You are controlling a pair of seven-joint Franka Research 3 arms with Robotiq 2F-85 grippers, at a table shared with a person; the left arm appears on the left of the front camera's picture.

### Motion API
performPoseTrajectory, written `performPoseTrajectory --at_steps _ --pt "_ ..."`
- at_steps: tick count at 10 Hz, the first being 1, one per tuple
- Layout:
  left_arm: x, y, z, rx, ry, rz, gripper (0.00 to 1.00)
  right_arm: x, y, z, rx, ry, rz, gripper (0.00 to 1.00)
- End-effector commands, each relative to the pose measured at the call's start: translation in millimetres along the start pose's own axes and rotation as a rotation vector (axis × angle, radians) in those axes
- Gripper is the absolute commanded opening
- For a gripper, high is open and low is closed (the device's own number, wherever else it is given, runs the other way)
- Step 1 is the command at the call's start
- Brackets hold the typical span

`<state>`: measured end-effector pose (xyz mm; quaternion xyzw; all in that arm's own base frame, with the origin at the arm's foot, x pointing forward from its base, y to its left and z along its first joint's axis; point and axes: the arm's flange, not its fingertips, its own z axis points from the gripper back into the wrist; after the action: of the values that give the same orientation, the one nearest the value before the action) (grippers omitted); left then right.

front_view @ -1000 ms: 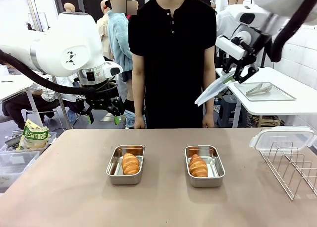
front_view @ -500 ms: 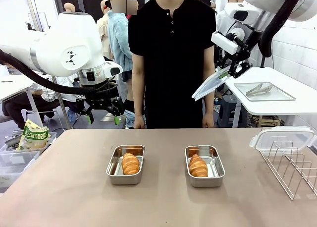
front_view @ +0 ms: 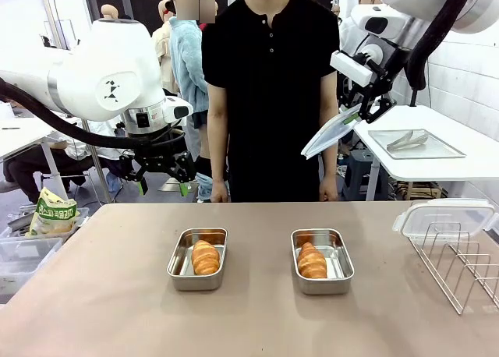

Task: Place the bread in airtight containers.
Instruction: Release when the human grabs the Airtight Container lid.

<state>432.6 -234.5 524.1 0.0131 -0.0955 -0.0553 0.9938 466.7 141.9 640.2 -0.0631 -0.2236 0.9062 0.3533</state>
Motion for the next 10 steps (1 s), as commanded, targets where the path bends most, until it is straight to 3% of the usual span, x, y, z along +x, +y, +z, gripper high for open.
performPoseTrajectory --at_steps 1,10 --pt "-1.0 1.6 2.1 -0.001 -0.002 0.001 1.00 -0.2 0.4 0.3 -0.013 -0.015 0.003 0.00" --pt "-1.0 1.6 2.1 -0.001 -0.002 0.001 1.00 -0.2 0.4 0.3 -0.013 -0.015 0.003 0.00"
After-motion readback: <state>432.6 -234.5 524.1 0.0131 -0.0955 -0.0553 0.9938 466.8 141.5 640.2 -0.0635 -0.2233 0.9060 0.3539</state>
